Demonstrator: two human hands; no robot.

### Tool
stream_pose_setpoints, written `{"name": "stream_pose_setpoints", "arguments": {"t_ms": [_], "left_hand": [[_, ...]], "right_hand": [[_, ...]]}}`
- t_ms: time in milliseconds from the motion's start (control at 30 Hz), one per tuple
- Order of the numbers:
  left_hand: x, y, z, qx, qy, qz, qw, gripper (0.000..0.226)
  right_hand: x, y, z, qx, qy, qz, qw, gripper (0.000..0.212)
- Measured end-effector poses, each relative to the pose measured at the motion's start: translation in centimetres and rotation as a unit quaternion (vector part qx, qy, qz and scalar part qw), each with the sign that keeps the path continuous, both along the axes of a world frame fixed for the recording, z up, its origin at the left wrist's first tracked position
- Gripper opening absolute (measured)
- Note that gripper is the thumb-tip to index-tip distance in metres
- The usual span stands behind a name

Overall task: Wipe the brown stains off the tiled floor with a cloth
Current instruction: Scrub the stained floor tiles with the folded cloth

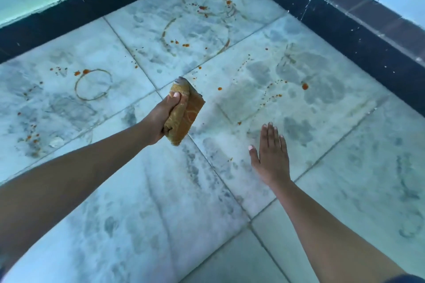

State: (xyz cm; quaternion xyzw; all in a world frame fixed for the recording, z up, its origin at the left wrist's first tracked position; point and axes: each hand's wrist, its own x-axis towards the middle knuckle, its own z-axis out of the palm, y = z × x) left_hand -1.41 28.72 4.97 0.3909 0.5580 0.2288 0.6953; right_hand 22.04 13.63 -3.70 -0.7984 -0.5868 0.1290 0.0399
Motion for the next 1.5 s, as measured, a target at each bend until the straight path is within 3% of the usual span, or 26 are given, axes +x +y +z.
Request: {"name": "stream_pose_setpoints", "arguments": {"t_ms": [100, 200, 267, 367, 433, 500, 667, 800, 867, 1000, 1100, 1167, 1333, 1433, 1500], "left_hand": [[-0.1, 0.0, -0.4, 0.056, 0.043, -0.043, 0.997, 0.028], [0.4, -0.2, -1.7, 0.172, 0.151, -0.060, 0.972, 0.018], [1.1, -0.5, -3.0, 0.271, 0.248, -0.082, 0.927, 0.016], [2.1, -0.9, -5.8, 0.381, 0.372, -0.145, 0.834, 0.044], [3.1, -0.8, -8.4, 0.418, 0.428, -0.217, 0.771, 0.061], [4.1, -0.6, -10.0, 0.416, 0.466, -0.257, 0.737, 0.065], [5.6, -1.2, -11.2, 0.383, 0.507, -0.276, 0.721, 0.067], [2.4, -6.0, -10.6, 0.439, 0.429, -0.401, 0.680, 0.064], [-0.2, -6.3, -10.4, 0.439, 0.430, -0.411, 0.674, 0.064], [0.9, -0.5, -10.0, 0.338, 0.504, -0.299, 0.737, 0.058], [5.8, -0.5, -10.1, 0.341, 0.493, -0.292, 0.745, 0.052], [8.2, -3.8, -10.3, 0.372, 0.466, -0.331, 0.731, 0.053], [4.5, -10.9, -10.3, 0.474, 0.396, -0.454, 0.641, 0.063], [2.6, -6.3, -10.8, 0.471, 0.438, -0.417, 0.642, 0.063], [4.7, -2.5, -10.7, 0.432, 0.478, -0.362, 0.674, 0.060]], "right_hand": [[0.1, -0.6, -1.5, -0.011, 0.008, -0.044, 0.999, 0.085], [0.3, -1.3, -3.3, 0.003, 0.004, -0.056, 0.998, 0.078], [0.4, -1.5, -4.2, 0.034, -0.015, -0.053, 0.998, 0.071], [0.4, -1.6, -4.5, 0.063, -0.025, -0.052, 0.996, 0.069], [0.6, -1.5, -4.6, 0.070, -0.023, -0.054, 0.996, 0.069], [0.4, -1.3, -4.6, 0.078, -0.028, -0.051, 0.995, 0.068], [0.6, -1.6, -5.1, 0.088, -0.034, -0.055, 0.994, 0.069], [0.5, -1.5, -4.7, 0.092, -0.019, -0.053, 0.994, 0.068], [0.7, -2.3, -4.8, 0.088, -0.018, -0.056, 0.994, 0.067], [1.5, -5.1, -4.8, 0.068, -0.030, -0.064, 0.995, 0.071], [1.8, -6.3, -4.7, 0.055, -0.017, -0.076, 0.995, 0.075], [1.6, -6.5, -4.5, 0.063, -0.022, -0.083, 0.994, 0.075], [1.6, -6.5, -4.6, 0.073, -0.021, -0.085, 0.993, 0.074], [1.8, -6.5, -4.9, 0.074, -0.024, -0.084, 0.993, 0.074], [1.8, -6.5, -4.9, 0.076, -0.023, -0.080, 0.994, 0.074]]}}
